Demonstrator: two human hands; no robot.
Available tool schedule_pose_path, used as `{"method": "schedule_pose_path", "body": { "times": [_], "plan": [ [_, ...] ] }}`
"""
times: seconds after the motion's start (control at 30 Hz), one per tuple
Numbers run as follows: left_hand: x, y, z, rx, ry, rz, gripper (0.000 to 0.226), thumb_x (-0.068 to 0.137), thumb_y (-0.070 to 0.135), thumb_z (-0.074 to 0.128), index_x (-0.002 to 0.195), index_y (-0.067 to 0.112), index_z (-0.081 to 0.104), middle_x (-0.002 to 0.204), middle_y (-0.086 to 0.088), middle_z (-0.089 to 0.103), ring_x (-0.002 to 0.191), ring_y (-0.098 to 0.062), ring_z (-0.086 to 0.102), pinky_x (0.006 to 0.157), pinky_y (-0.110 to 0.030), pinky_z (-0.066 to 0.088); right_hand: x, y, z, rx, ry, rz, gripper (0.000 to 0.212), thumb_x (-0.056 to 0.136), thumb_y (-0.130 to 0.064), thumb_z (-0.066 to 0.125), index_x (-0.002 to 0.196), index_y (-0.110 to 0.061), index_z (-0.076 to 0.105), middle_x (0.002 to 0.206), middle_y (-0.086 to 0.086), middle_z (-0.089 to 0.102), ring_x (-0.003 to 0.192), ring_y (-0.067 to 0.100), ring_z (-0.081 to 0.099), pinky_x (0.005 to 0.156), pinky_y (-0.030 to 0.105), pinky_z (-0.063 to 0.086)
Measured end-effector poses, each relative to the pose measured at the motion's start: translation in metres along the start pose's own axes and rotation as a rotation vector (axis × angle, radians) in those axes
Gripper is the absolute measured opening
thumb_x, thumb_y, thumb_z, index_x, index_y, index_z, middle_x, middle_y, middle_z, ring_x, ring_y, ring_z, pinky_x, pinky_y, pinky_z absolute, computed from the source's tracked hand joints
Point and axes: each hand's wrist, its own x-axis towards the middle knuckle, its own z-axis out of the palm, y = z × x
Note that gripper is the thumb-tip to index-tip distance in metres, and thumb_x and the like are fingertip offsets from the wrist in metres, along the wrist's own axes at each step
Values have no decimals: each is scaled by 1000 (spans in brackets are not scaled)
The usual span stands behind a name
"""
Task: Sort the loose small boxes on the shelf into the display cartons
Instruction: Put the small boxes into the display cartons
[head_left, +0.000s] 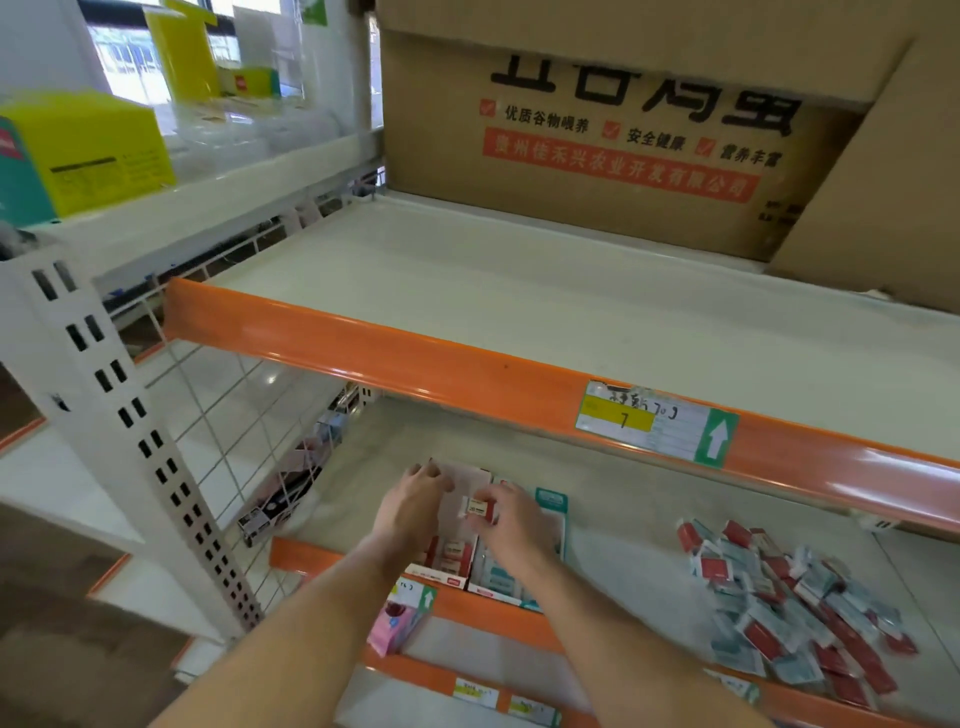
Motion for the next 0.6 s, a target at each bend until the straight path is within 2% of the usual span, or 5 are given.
{"method": "schedule_pose_path", "body": {
  "times": [0.1, 0.2, 0.3, 0.47, 0.6],
  "plan": [
    [-4, -5, -4, 6, 16, 23, 40, 90, -1, 51, 125, 15, 59, 134, 0, 52, 120, -20, 44, 95, -33, 47, 2, -10, 10, -5, -44, -5, 41, 88, -39, 71, 126, -26, 62, 128, -9, 60, 113, 12, 57, 93, 29, 47],
    [-9, -9, -7, 31, 23, 34, 33, 92, 8, 55, 123, 17, 61, 129, 1, 53, 119, -19, 42, 95, -33, 46, 5, -14, 19, -74, -57, -8, 39, 87, -44, 70, 123, -30, 62, 128, -11, 61, 112, 11, 59, 92, 33, 48],
    [-10, -15, -8, 44, -11, 28, 32, 91, 10, 57, 122, 17, 62, 125, 1, 56, 119, -20, 42, 93, -33, 47, 6, -16, 24, -167, -68, 6, 33, 92, -32, 67, 125, -29, 62, 129, -10, 60, 115, 14, 58, 84, 27, 39],
    [-10, -19, -6, 70, -26, 40, 33, 90, 11, 59, 122, 18, 63, 127, 2, 54, 119, -19, 42, 93, -32, 47, 5, -15, 32, -293, -84, 48, 25, 93, -23, 59, 112, -39, 65, 118, -16, 63, 103, 16, 63, 86, 41, 52],
    [-9, -17, -6, 95, -31, 42, 34, 91, 13, 58, 125, 18, 61, 130, 0, 53, 121, -20, 41, 95, -33, 44, 5, -17, 32, -302, -145, 37, 29, 93, -21, 57, 113, -41, 60, 113, -15, 65, 101, 17, 63, 87, 44, 52]
  ]
}}
